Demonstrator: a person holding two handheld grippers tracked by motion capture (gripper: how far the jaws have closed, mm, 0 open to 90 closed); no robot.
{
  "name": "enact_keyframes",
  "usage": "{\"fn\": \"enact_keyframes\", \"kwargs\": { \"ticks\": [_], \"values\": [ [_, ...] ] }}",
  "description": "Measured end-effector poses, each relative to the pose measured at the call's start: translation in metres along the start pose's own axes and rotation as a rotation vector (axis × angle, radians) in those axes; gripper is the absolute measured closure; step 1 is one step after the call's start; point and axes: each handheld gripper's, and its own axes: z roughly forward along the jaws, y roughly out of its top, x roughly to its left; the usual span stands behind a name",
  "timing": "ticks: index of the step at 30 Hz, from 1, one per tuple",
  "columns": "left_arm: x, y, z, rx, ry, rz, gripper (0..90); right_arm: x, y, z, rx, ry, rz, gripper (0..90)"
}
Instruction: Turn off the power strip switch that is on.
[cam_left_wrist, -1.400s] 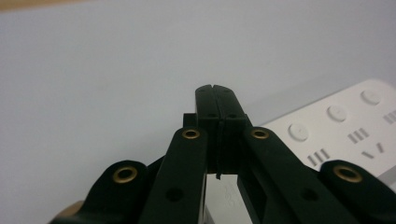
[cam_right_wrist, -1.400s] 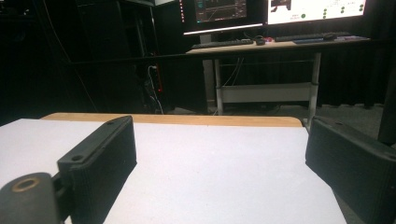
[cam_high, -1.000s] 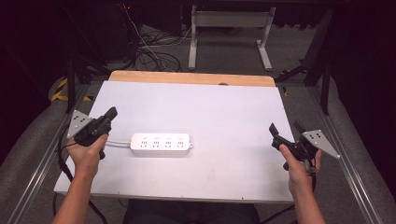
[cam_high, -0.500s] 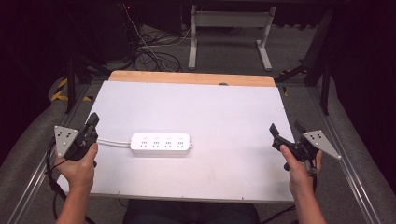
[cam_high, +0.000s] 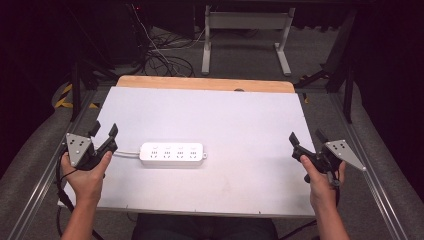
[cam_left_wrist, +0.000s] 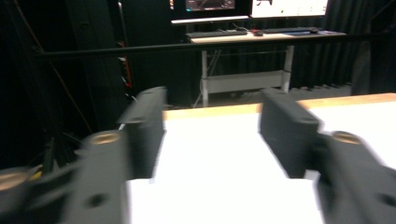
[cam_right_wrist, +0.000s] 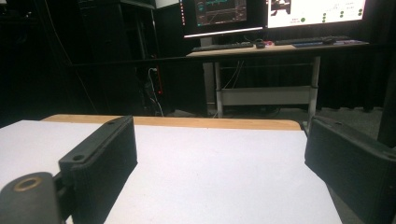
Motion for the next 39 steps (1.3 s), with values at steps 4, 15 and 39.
{"fn": "enact_keyframes", "kwargs": {
  "ticks": [4,15,39],
  "values": [
    [0.0014,-0.0011,0.0008,0.009,-0.002,0.018,23.7,-0.0010,0.0001,-0.0003,-0.001,-0.003,0.001,9.5],
    [0.0020,-0.0016,0.0014,0.018,-0.009,0.018,7.4,0.0000,0.0002,-0.0001,-0.001,-0.003,-0.003,8.8],
    [-0.0007,-0.0014,0.0030,0.034,-0.056,0.005,2.5,0.0009,0.0004,-0.0086,-0.008,-0.018,0.003,8.8]
  ]
}}
